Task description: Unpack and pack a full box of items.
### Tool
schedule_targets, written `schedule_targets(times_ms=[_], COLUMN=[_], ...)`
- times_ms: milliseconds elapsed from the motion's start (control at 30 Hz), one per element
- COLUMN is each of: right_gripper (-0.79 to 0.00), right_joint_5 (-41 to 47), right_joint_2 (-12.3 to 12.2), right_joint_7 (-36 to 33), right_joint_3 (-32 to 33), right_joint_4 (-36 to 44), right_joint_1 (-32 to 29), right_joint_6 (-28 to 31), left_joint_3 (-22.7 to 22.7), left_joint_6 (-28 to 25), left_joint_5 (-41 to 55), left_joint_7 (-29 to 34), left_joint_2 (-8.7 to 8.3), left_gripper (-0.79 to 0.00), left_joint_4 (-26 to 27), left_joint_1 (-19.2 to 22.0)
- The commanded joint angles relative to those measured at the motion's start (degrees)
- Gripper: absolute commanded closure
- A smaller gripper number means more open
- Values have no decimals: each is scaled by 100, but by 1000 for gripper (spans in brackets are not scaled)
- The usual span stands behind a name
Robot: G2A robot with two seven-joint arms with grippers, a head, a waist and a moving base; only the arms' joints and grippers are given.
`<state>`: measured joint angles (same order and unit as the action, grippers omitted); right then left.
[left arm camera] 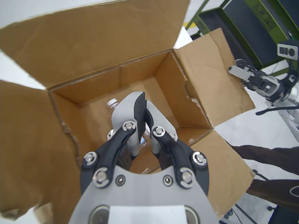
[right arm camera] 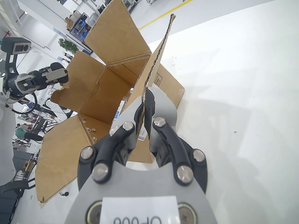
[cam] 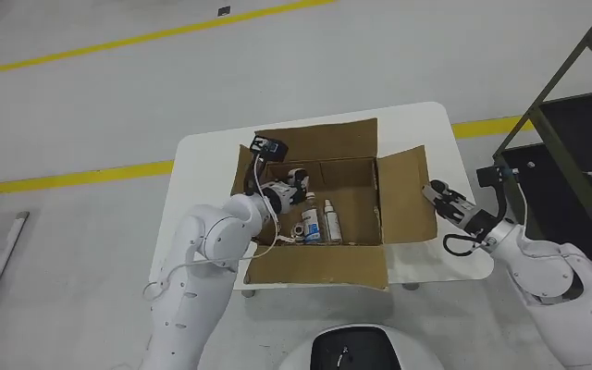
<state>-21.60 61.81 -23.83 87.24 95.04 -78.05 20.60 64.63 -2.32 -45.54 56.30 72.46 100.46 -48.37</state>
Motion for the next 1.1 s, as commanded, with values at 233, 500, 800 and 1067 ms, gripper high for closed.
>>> schedule_targets(times_ms=[233,500,800,1067], right_gripper=[-785,0,0,0], right_joint_5=[-7,-552,-897,-958], right_joint_2=[-32,-51,-21,36], right_joint_7=[384,895,885,810], right_joint_3=[442,885,404,-158], right_joint_4=[507,1655,1760,1124], right_joint_1=[-429,-887,-516,-113], right_joint_6=[117,292,238,103], left_joint_3=[-939,-939,-939,-939], left_joint_6=[95,95,95,95], left_joint_5=[269,269,269,269], left_joint_7=[-60,-60,-60,-60], left_joint_2=[192,192,192,192], left_gripper=[-785,-785,-785,-785], left_joint_4=[-469,-469,-469,-469], left_joint_1=[363,363,363,363])
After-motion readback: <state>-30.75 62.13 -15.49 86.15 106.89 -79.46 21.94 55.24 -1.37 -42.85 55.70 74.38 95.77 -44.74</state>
